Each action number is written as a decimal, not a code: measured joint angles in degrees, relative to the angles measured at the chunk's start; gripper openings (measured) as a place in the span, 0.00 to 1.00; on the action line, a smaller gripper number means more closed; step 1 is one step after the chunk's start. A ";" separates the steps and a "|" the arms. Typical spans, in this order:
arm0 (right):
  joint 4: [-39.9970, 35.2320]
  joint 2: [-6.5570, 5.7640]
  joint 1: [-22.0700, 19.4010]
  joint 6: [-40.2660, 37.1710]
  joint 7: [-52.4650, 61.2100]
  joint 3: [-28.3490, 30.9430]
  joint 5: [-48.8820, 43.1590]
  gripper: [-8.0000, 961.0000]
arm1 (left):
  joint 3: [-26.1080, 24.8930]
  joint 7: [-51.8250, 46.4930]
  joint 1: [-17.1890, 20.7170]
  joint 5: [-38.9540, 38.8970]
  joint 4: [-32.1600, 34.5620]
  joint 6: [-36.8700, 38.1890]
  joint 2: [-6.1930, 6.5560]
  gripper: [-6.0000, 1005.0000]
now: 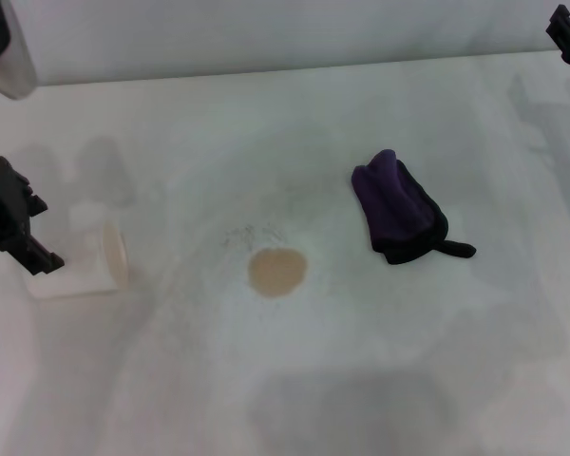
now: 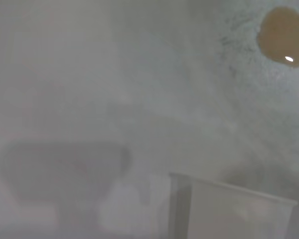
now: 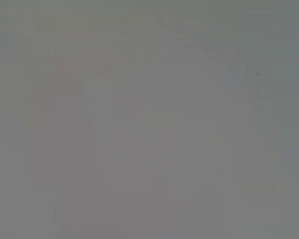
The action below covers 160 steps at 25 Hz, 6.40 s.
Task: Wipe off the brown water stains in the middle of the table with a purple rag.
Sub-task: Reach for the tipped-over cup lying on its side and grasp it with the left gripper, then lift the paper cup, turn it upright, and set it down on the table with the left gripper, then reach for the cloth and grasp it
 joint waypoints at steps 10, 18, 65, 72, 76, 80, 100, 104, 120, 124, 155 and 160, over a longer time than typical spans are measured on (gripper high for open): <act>0.58 0.00 -0.26 0.00 0.84 0.00 0.00 0.89 | 0.01 0.12 0.01 1.56 6.32 -3.26 -0.04 0.88; 0.59 0.00 -1.12 0.32 1.58 0.00 0.00 0.89 | -0.01 -0.66 0.91 1.50 11.25 -6.74 -0.04 0.88; -0.08 -0.35 -4.08 2.35 1.58 -1.56 -0.54 0.89 | -0.08 -1.89 13.04 -43.25 10.58 -11.28 0.28 0.62; -0.09 -0.35 -4.60 2.44 2.72 -4.24 -0.55 0.89 | -0.16 12.89 25.09 -65.19 18.16 -9.94 0.40 0.61; -0.09 -0.35 -4.70 2.48 2.99 -5.26 -0.54 0.89 | -0.18 21.76 30.66 -74.69 23.02 -9.83 0.42 0.60; -0.08 -0.36 -4.59 2.48 2.99 -5.28 -0.53 0.89 | -0.26 37.45 39.48 -88.35 33.20 -10.54 0.05 0.70; 0.11 -0.09 -3.81 2.46 3.15 -6.67 -0.53 0.89 | -0.34 66.69 47.90 -108.33 54.22 -26.93 -0.82 0.73; -0.13 -0.15 -3.57 2.46 4.64 -6.68 -0.53 0.89 | -0.35 66.70 47.64 -108.47 54.93 -29.22 -0.89 0.74; -0.61 -0.45 -4.65 2.61 7.38 -6.59 -0.53 0.89 | -0.29 66.75 51.07 -108.30 57.68 -30.37 -0.95 0.75; -0.74 -0.46 -5.15 2.64 7.39 -6.66 -0.53 0.89 | -0.31 66.75 52.19 -108.55 57.74 -29.40 -0.87 0.80; -1.56 -0.62 -5.41 2.64 7.00 -6.69 -0.54 0.89 | -0.25 67.39 61.35 -102.90 59.90 -18.56 -0.66 0.89; -2.08 -0.62 -5.39 2.64 6.97 -6.68 -0.53 0.89 | -0.27 67.54 65.15 -102.84 60.24 -12.52 -0.64 0.89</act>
